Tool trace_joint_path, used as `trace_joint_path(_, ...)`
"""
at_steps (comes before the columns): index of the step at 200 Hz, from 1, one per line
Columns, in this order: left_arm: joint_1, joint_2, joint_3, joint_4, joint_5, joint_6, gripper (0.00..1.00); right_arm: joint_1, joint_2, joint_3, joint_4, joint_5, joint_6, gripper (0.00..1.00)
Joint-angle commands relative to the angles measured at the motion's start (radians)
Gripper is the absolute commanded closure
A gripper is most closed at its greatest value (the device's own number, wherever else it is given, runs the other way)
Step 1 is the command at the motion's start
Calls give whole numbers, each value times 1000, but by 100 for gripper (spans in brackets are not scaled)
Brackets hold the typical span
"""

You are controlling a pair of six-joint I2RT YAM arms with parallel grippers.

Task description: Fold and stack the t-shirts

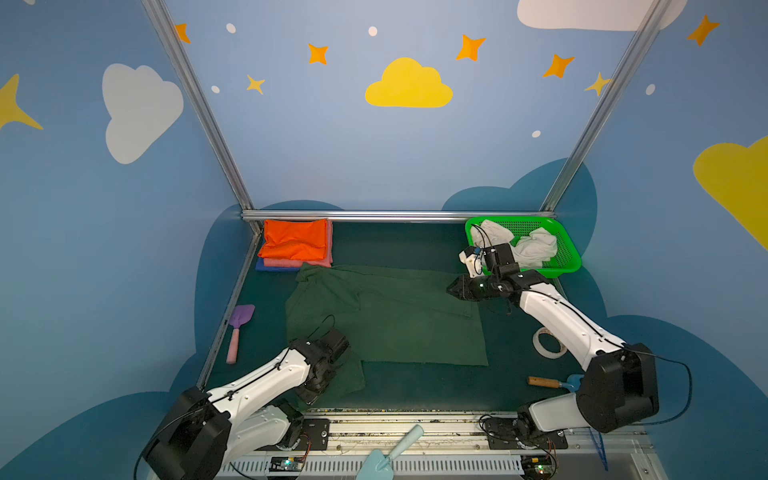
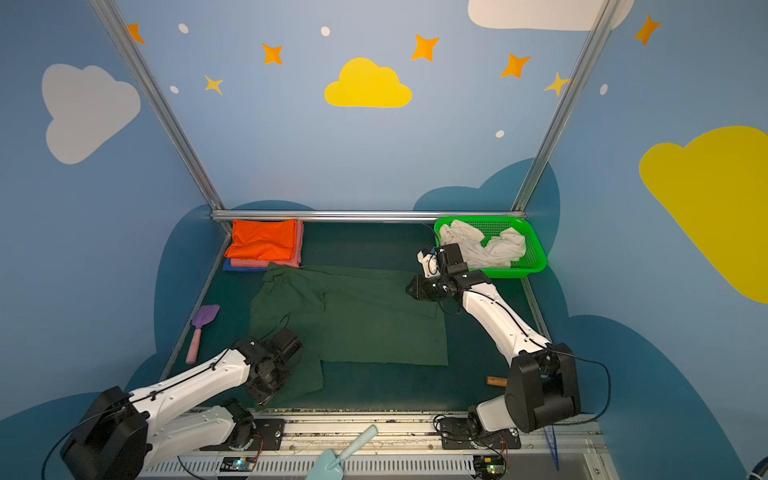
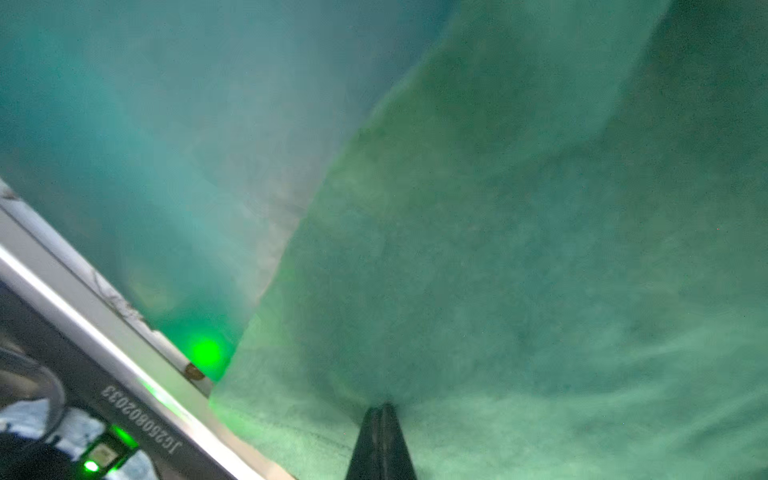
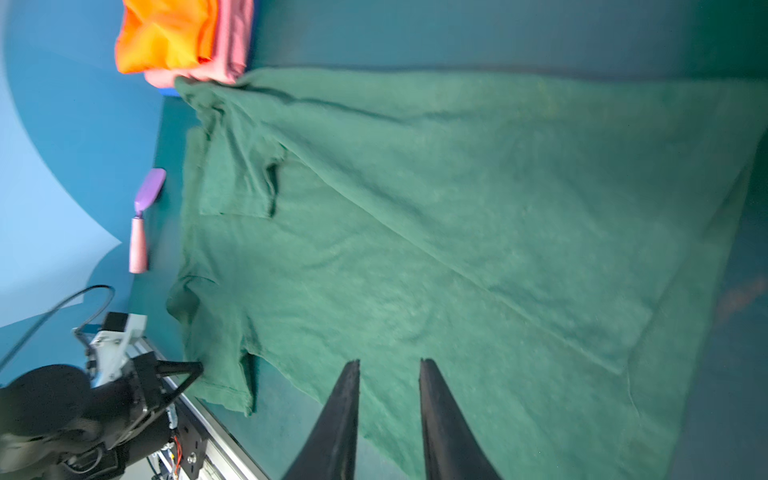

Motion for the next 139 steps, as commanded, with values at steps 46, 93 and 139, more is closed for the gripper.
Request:
trace_joint_path(46, -3, -256, -160, 43, -14, -41, 52, 5, -86, -64, -32, 22, 25, 72)
trace_joint_path(93, -6, -384, -223, 72, 17, -59, 45, 9, -115, -93, -27, 23, 34, 73)
trace_joint_path(139, -12, -229, -202, 151, 60, 3, 46, 10, -135, -119, -19, 30, 44, 73)
